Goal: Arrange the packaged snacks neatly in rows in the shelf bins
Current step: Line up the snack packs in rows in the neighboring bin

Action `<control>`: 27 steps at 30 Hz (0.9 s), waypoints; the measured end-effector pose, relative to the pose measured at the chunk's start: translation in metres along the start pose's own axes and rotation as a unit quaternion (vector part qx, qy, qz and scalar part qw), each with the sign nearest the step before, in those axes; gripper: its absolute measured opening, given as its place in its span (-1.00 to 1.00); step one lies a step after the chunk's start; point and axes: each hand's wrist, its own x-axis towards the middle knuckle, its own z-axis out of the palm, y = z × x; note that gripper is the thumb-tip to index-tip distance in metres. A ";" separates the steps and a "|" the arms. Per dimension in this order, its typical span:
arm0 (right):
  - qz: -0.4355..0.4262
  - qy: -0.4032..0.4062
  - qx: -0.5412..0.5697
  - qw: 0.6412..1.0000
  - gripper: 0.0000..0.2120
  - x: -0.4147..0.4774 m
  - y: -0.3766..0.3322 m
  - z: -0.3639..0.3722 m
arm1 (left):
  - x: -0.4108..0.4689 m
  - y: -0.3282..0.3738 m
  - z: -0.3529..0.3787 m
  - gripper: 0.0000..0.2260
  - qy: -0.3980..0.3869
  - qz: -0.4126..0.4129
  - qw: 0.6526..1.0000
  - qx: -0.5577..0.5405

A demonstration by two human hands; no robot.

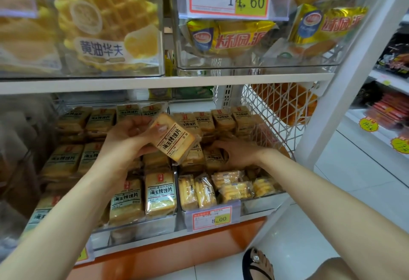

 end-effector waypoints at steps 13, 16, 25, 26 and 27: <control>0.017 0.008 -0.056 0.998 -0.45 0.009 -0.010 0.011 | 0.005 -0.010 0.037 -0.72 0.046 0.076 0.987 0.132; 0.017 -0.001 -0.046 0.999 -0.44 0.011 -0.006 0.015 | 0.006 -0.004 0.043 -0.75 0.057 0.088 0.985 0.139; 0.049 0.115 0.200 0.972 -0.51 -0.080 0.011 -0.023 | 0.058 0.020 0.096 -0.69 0.002 0.059 0.954 0.294; 0.052 0.126 0.214 0.967 -0.54 -0.099 0.013 -0.022 | 0.063 0.017 0.108 -0.70 -0.018 0.058 0.949 0.308; 0.056 0.136 0.234 0.961 -0.58 -0.116 0.014 -0.018 | 0.068 0.012 0.120 -0.73 -0.044 0.054 0.946 0.315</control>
